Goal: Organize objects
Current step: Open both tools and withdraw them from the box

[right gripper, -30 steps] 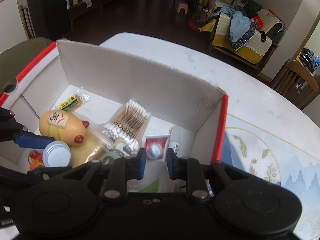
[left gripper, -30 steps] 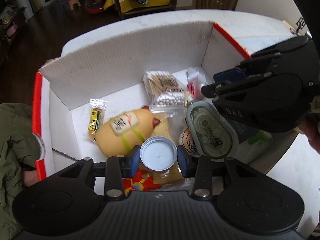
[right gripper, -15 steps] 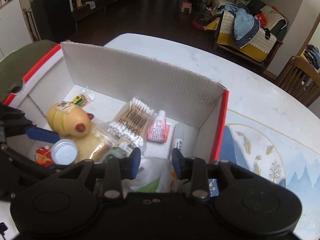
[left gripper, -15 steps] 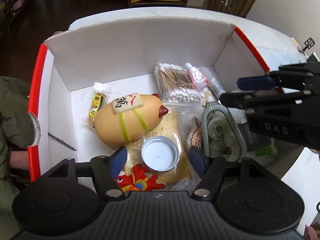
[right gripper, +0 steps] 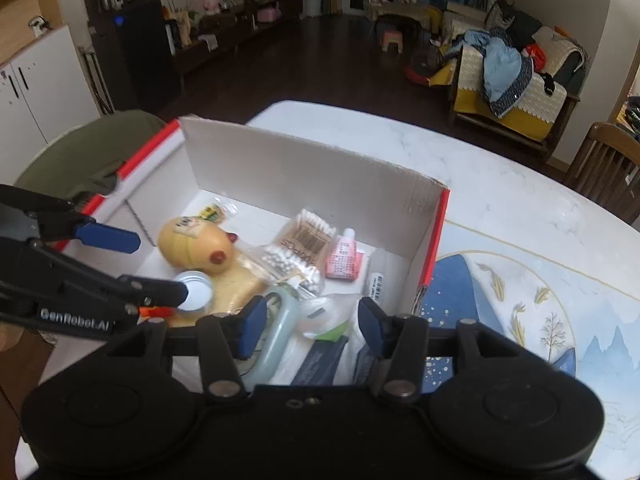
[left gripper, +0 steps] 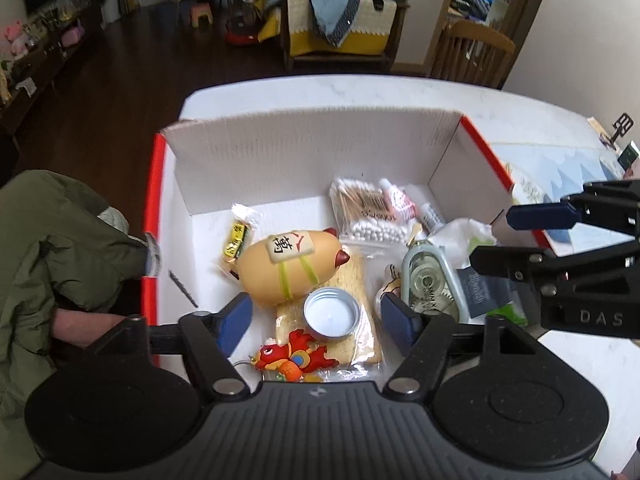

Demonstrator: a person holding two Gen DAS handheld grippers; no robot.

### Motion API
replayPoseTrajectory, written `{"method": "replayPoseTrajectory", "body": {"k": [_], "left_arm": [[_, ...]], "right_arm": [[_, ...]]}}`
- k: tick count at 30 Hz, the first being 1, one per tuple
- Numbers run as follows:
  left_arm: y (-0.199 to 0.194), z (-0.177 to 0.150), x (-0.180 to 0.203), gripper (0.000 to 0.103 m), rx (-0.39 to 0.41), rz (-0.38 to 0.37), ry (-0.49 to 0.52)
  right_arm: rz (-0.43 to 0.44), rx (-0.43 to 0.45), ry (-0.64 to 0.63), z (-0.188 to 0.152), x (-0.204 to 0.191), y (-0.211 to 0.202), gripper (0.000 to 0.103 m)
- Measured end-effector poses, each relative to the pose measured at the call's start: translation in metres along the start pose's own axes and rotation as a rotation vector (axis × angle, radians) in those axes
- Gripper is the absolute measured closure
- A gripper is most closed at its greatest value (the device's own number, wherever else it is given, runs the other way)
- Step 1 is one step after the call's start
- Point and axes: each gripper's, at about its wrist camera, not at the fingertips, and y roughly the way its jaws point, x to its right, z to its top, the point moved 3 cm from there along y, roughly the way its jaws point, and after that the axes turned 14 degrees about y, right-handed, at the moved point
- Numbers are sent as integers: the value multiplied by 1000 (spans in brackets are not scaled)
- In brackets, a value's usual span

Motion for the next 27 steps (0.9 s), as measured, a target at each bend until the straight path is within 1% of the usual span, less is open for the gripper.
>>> {"method": "replayPoseTrajectory", "body": {"k": [4,9,13,14,15,17,19,20,25,27], "left_arm": [[-19,-1,5,27,55,18,13],[-40,-4,11,27,108,34,22],[-54,-8,16,27,163,45,31],[-58,-10,18,27,173,48,34],[-61,-12,19,27,183,49,36],[-67,-15,21,27,206,55,32],[-71,-19,22,25,221,55,25],[-73,-20,23,21,228,53,18],[-80,-29,26,19,263,65,-16],[-84,-33,26,13,276,65,-29]], "right_arm": [[23,32,-7,-5,-2,-17,50],[56,78,-12,-12,-4,-37,39],[77,107,-10,-19,-5,-50,38],[82,119,-9,-22,-6,-55,35],[89,133,-9,-23,-6,-59,30],[100,155,-9,-27,-5,-66,24],[114,165,0,-32,-4,-72,20],[123,171,8,-34,-3,-74,18],[149,213,23,-42,0,-87,9],[156,236,21,-45,0,-93,5]]}}
